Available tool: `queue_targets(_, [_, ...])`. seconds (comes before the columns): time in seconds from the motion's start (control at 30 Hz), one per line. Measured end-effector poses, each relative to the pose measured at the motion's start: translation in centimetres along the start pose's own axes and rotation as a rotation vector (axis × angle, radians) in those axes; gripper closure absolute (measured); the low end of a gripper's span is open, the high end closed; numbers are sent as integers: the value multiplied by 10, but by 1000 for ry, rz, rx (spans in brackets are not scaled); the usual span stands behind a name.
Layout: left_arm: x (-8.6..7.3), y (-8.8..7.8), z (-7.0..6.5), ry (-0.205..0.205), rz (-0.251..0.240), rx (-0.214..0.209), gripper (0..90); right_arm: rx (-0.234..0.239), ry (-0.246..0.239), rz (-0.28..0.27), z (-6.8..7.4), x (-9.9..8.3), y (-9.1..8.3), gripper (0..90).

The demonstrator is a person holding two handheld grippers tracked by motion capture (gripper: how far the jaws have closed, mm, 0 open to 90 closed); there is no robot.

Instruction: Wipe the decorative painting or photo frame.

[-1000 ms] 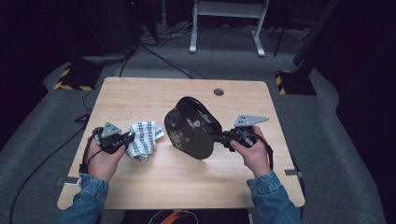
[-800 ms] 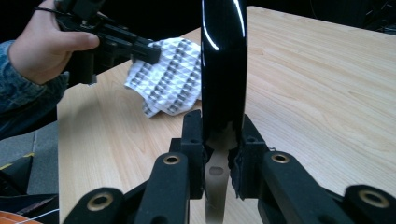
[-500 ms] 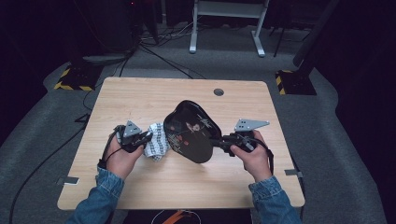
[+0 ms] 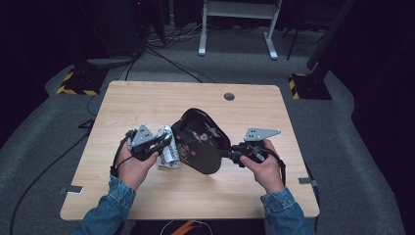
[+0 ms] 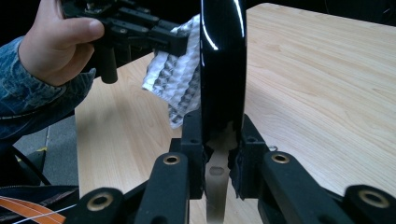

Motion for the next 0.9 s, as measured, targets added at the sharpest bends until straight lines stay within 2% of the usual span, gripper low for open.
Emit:
queue_targets(0.4, [21,4,-17,66,-91,-51,794,-24,-3,-7,12,-4,1,787])
queue_targets(0.77, [43,8,-36,109,-140,-83,794,-47,-20,18,16,-2,2,788])
queue_targets(0.9, [55,8,-45,153,-151,-88,794,-57,-31,33,17,-1,3,788])
Point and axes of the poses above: each handheld gripper's, and its own axes: y roughly forward along the jaws, x roughly out of its top, z roughly to its left, the point moved 3 cm from there along y, roughly forward along the jaws, and after that the axes turned 6 degrees about -z, right-handed, at the moved point
